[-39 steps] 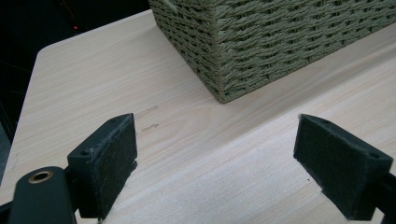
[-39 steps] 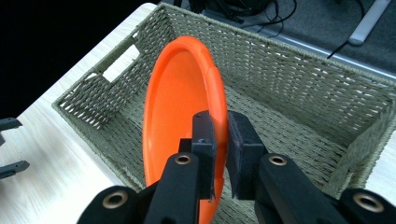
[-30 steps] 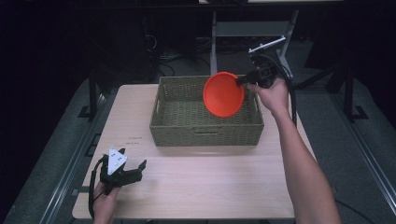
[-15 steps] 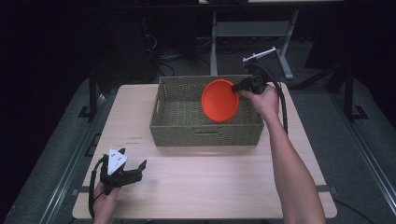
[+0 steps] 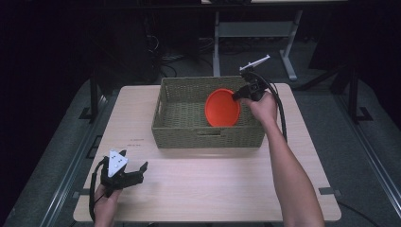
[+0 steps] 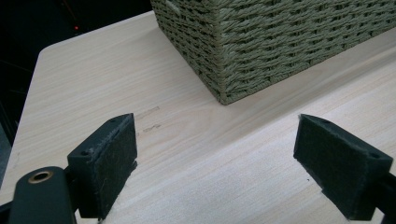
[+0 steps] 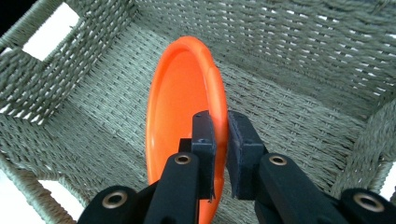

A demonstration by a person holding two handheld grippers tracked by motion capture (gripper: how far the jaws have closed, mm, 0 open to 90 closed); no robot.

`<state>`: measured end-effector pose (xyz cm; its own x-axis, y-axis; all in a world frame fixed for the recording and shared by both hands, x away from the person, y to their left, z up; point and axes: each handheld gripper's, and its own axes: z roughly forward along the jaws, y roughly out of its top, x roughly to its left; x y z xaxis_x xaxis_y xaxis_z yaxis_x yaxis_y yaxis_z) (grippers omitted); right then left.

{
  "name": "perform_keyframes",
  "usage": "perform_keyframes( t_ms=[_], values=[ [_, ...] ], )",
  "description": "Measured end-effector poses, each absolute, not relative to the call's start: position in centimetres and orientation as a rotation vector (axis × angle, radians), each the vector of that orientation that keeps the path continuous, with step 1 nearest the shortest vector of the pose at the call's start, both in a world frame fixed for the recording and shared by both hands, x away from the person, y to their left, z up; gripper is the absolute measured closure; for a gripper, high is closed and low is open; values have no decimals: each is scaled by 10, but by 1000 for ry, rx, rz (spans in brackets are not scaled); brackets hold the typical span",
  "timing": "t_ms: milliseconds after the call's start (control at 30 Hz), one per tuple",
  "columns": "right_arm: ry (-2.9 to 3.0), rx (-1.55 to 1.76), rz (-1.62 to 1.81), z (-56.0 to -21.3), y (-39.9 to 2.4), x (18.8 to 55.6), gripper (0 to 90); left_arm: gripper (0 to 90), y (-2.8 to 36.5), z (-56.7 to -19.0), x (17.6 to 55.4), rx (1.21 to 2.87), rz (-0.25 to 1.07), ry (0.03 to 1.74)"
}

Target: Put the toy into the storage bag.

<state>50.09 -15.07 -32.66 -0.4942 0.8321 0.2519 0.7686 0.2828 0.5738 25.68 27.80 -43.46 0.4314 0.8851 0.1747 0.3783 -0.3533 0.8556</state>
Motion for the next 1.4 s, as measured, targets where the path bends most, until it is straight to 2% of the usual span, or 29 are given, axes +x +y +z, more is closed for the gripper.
perform_keyframes(
  t_ms=[633,700,767,800,833,1100,1267,1400],
  values=[
    [2505,1559,892,-348,-146,507,803,128,279,-434,257,1911,837,1084],
    [2519,1562,902,-350,-147,508,775,128,280,-434,258,1915,838,1082],
    [2515,1579,890,-351,-147,509,706,128,280,-434,257,1917,839,1087],
    [2515,1579,890,-351,-147,509,706,128,280,-434,257,1917,839,1087],
    [2522,1590,870,-352,-146,509,651,128,280,-435,257,1912,841,1090],
    [2533,1585,815,-355,-143,510,560,128,282,-435,257,1898,838,1105],
    [2549,1587,770,-355,-144,508,563,128,281,-434,257,1909,838,1103],
    [2554,1580,775,-356,-150,507,625,128,280,-435,257,1907,840,1094]
  ],
)
